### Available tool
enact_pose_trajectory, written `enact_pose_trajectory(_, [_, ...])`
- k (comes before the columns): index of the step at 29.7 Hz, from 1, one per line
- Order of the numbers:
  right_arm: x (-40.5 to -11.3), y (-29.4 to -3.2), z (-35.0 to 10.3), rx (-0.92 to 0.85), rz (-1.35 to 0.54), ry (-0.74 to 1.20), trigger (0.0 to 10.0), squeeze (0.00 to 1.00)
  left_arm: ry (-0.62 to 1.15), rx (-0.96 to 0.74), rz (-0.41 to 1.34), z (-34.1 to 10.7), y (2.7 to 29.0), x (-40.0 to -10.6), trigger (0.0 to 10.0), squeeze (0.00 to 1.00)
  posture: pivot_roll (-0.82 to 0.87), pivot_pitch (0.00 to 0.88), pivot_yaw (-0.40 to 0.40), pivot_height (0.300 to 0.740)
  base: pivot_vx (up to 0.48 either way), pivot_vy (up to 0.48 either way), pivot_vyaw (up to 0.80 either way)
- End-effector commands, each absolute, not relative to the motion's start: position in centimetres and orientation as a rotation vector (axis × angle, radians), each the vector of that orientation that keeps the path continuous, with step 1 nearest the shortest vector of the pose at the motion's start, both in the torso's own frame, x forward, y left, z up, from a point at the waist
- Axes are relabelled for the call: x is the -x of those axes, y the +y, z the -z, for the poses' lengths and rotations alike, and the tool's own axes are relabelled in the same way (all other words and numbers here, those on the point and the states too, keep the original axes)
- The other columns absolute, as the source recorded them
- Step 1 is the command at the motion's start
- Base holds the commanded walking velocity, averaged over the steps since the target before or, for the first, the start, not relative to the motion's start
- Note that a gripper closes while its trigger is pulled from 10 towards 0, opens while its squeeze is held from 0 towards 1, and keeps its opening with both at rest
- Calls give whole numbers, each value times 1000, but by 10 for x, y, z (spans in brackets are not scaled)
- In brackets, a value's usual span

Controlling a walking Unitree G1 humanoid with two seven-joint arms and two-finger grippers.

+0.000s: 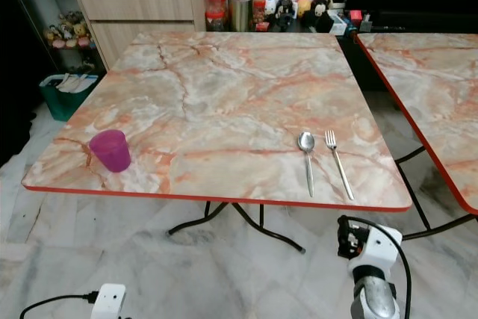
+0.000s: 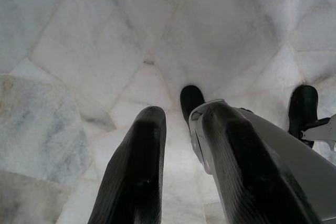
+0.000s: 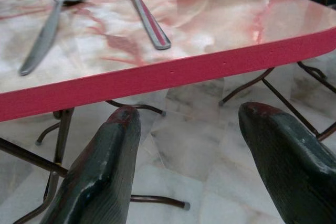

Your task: Setting the table

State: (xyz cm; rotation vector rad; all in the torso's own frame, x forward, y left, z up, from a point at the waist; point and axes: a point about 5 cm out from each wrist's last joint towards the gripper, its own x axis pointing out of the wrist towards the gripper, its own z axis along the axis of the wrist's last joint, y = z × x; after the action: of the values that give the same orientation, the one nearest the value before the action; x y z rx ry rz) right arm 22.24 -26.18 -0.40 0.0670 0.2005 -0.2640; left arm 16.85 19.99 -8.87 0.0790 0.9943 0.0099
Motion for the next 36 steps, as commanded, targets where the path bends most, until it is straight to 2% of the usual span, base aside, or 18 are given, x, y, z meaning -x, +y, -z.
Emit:
enact_pose_trajectory(1, [-222, -261, 1, -59, 253, 178, 10000, 0, 1005, -85, -8, 90, 203, -165, 10000, 0, -8, 0, 1, 736, 0, 0, 0])
enact_pose_trajectory(6, [-219, -259, -14, -36, 241, 102, 10000, 0, 1002, -85, -7, 89, 203, -166, 10000, 0, -14, 0, 3, 736, 0, 0, 0])
enact_pose_trajectory(16, [-236, -258, -53, -26, 222, -15, 10000, 0, 995, -83, -9, 89, 203, -168, 10000, 0, -14, 0, 4, 736, 0, 0, 0])
enact_pose_trajectory(26, [-272, -260, -68, -48, 210, 24, 10000, 0, 995, -84, -18, 88, 203, -169, 10000, 0, -9, 0, 3, 736, 0, 0, 0])
enact_pose_trajectory(36, [-281, -255, -66, -70, 207, 60, 10000, 0, 1012, -83, -26, 90, 202, -166, 10000, 0, 5, 0, -4, 736, 0, 54, 0])
